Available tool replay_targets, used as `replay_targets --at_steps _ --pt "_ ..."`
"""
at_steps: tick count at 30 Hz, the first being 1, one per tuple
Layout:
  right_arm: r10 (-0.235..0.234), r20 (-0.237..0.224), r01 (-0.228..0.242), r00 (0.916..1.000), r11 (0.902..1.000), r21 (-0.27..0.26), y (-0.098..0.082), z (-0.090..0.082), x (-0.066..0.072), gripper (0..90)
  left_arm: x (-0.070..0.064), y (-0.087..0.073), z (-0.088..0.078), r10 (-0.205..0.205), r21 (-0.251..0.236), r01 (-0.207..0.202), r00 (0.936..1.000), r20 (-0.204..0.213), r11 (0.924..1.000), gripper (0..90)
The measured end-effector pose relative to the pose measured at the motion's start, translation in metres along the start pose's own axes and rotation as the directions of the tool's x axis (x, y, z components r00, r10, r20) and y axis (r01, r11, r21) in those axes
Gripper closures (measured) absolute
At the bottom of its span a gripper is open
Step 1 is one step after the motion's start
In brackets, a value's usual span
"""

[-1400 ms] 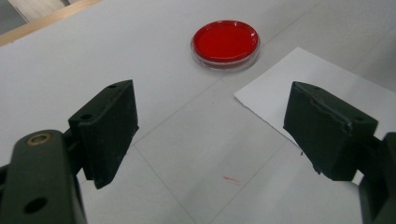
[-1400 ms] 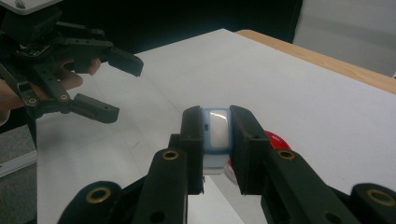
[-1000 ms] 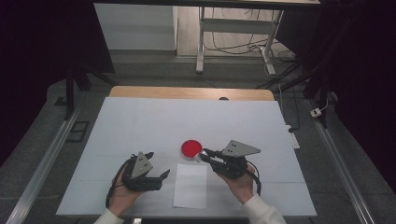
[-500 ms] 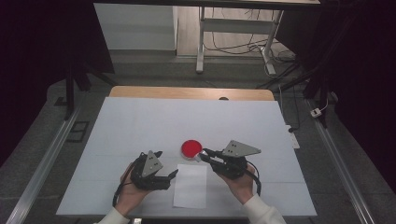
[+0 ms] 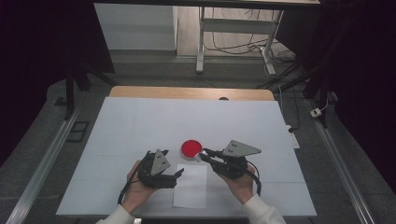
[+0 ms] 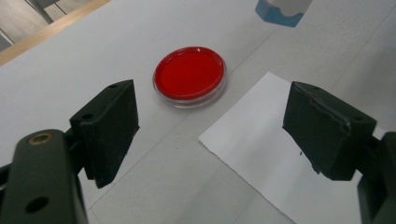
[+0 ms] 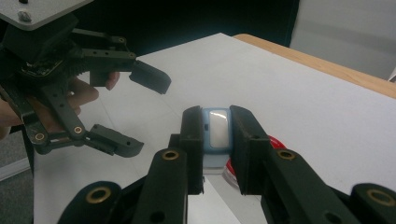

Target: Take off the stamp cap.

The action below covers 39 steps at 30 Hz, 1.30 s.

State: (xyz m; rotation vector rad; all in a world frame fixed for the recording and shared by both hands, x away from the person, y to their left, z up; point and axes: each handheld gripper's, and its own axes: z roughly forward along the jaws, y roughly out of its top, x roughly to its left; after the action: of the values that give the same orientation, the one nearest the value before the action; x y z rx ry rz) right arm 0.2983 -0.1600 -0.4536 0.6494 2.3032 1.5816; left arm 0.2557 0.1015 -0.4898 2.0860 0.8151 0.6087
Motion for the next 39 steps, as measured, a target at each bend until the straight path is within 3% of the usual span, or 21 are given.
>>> replay_targets --at_steps 39 --pt "-0.002 -0.001 0.002 1.0 1.0 0.003 -0.002 0.003 0.0 74.7 -0.02 0.021 0.03 0.046 0.012 -0.047 0.9984 0.031 0.9988 19.6"
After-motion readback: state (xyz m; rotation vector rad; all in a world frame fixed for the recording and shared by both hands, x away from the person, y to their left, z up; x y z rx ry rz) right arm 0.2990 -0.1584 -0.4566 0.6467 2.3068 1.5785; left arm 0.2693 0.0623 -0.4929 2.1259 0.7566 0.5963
